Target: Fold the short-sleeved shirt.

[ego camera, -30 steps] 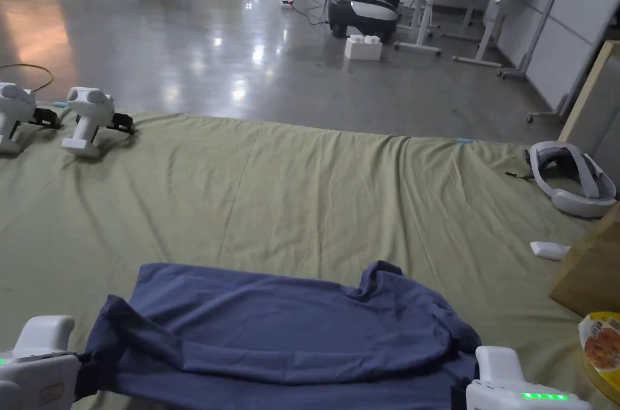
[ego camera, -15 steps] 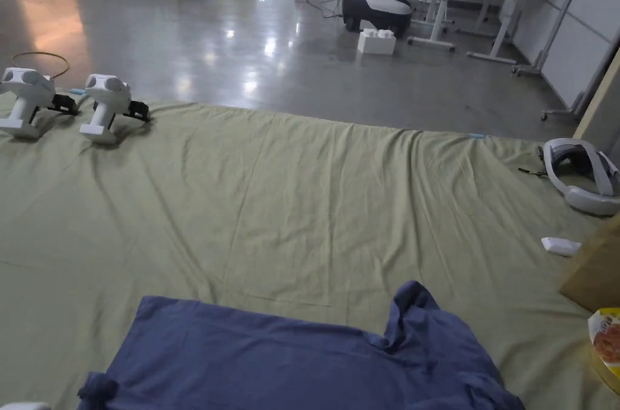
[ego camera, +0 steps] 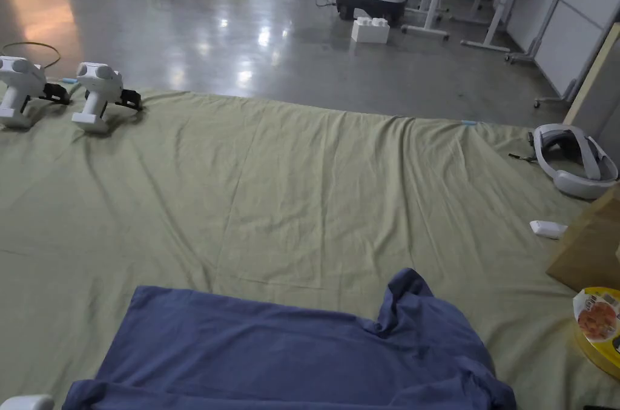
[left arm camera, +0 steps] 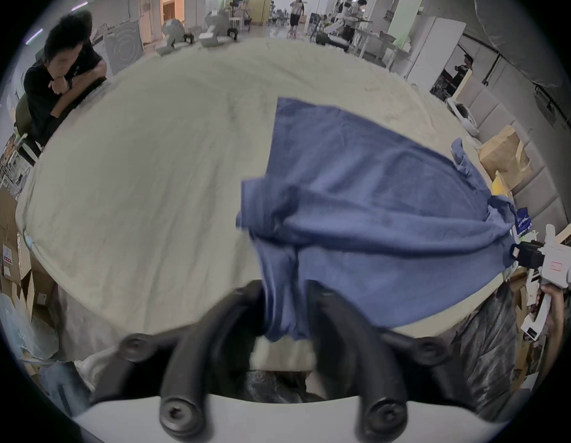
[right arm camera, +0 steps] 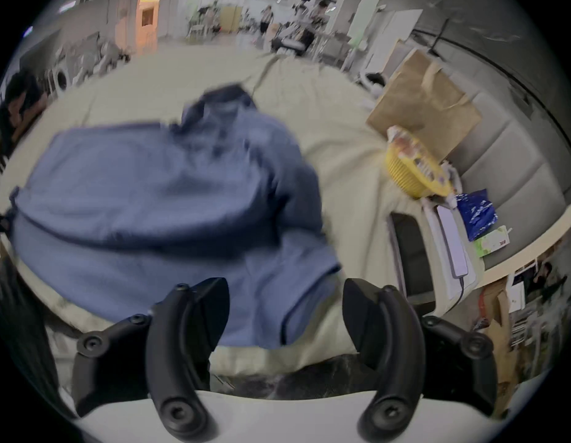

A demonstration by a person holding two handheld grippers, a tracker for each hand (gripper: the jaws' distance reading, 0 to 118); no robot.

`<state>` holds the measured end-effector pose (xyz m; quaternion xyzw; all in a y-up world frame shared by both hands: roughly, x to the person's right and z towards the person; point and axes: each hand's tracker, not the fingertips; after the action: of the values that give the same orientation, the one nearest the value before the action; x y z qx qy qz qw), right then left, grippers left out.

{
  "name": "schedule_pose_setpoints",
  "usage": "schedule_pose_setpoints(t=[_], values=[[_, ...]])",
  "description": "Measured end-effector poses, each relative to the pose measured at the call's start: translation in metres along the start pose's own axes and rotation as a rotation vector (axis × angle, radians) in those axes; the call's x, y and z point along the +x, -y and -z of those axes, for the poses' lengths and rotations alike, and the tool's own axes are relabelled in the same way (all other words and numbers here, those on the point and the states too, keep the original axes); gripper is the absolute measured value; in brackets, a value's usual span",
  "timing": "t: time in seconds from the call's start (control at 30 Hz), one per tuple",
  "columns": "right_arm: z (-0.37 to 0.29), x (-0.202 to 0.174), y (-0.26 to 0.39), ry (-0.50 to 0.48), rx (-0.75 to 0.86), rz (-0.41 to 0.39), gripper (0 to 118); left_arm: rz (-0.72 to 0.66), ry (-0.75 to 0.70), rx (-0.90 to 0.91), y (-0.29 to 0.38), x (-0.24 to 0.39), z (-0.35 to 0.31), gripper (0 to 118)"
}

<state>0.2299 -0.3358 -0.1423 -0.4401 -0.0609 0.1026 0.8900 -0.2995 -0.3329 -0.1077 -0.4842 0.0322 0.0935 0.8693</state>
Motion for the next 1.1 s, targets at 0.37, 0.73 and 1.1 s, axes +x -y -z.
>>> schedule_pose_setpoints(t=[0.37, 0.73, 1.1], values=[[-0.071, -0.017, -0.069, -0.076, 0.569, 0.170, 81, 0.029, 0.018, 0.498, -0.065, 0.050, -0.055, 70], [-0.092, -0.054, -0.100, -0.112, 0.847, 0.216, 14, 0.147, -0.077, 0.853, -0.073, 0.089, -0.078, 10], [-0.090, -0.060, -0.108, -0.080, 0.887, 0.202, 10, 0.078, -0.067, 0.878, -0.081, 0.080, -0.069, 2]])
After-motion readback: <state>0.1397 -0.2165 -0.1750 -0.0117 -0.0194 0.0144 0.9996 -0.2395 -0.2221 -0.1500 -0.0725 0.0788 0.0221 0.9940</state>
